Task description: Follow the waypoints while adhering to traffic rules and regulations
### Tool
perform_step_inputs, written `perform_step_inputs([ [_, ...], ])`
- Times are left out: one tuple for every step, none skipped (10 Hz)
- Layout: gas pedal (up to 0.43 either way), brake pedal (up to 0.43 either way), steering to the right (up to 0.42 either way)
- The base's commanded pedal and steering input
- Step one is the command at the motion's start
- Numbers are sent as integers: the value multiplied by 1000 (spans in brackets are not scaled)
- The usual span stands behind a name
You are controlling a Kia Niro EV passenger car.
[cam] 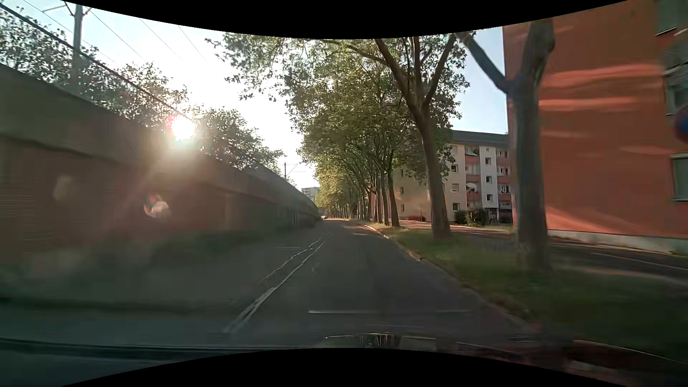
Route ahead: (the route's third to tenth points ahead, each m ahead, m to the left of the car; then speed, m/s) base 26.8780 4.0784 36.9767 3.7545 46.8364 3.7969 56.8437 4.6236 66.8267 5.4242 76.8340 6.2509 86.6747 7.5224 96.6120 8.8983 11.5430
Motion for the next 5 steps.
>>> perform_step_inputs([
  [87, 0, -5],
  [87, 0, -3],
  [87, 0, -2],
  [87, 0, -3],
  [79, 0, -3],
])
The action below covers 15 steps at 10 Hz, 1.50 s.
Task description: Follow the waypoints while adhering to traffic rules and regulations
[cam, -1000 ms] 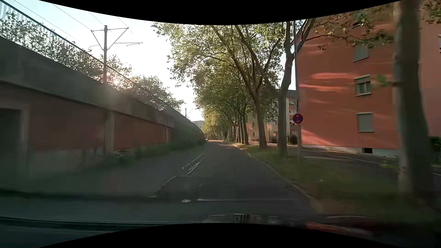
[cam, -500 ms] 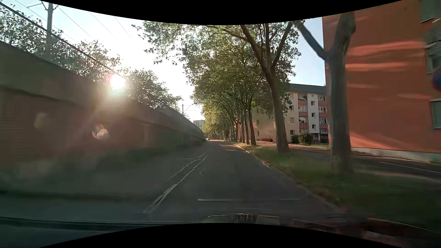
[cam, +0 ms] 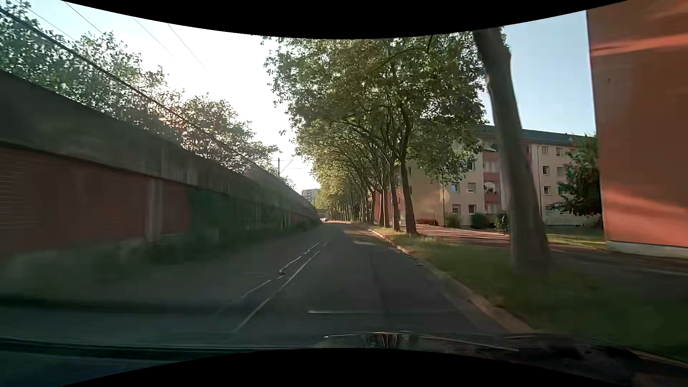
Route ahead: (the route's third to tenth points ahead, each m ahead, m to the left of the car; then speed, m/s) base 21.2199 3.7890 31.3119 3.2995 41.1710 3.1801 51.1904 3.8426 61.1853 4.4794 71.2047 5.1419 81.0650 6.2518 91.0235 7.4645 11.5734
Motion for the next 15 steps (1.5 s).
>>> perform_step_inputs([
  [79, 0, -5],
  [79, 0, -5],
  [79, 0, -5],
  [79, 0, -4],
  [79, 0, -4],
  [79, 0, -3],
  [79, 0, -4],
  [79, 0, -3],
  [79, 0, -4],
  [79, 0, -4],
  [79, 0, -4],
  [79, 0, -4],
  [79, 0, -4],
  [79, 0, -4],
  [79, 0, -3],
])
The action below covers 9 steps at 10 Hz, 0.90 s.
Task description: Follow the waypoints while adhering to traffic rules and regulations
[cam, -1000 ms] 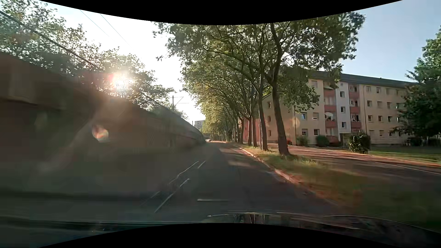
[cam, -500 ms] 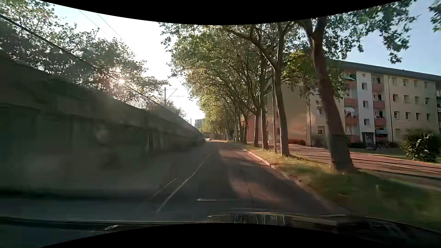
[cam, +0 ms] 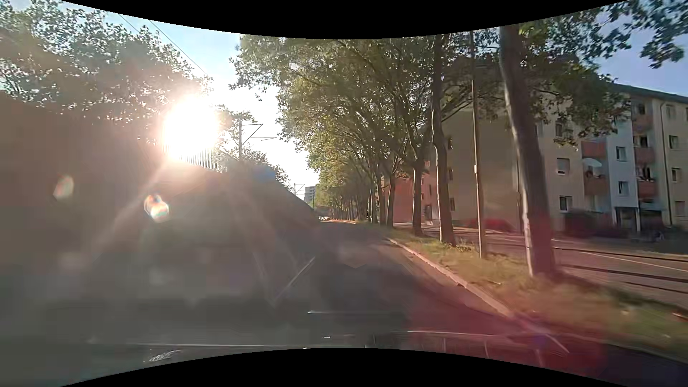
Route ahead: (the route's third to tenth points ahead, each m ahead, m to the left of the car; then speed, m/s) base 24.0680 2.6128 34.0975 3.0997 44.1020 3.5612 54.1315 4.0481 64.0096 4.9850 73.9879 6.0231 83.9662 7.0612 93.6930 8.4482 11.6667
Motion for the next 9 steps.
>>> perform_step_inputs([
  [79, 0, -3],
  [79, 0, -3],
  [79, 0, -4],
  [79, 0, -3],
  [79, 0, -4],
  [79, 0, -4],
  [87, 0, -4],
  [87, 0, -3],
  [87, 0, -3],
])
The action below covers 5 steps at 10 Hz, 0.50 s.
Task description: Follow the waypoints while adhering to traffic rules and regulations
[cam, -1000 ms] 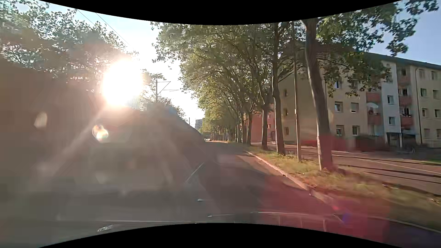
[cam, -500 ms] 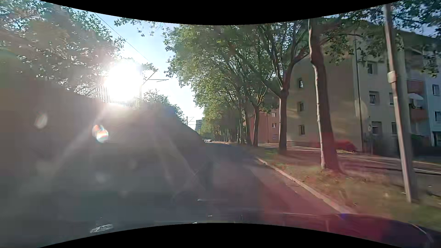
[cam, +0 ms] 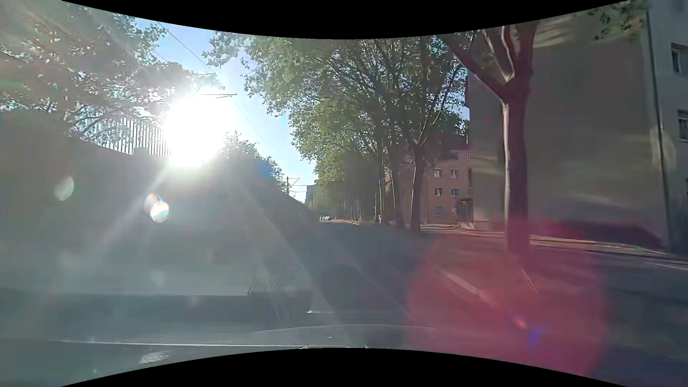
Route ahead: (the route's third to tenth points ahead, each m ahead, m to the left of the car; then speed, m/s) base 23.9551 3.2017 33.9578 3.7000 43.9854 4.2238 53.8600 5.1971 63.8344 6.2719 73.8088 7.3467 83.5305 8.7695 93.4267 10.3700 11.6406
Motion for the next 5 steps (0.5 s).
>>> perform_step_inputs([
  [87, 0, -4],
  [98, 0, -3],
  [98, 0, -3],
  [98, 0, -3],
  [118, 0, -4],
])
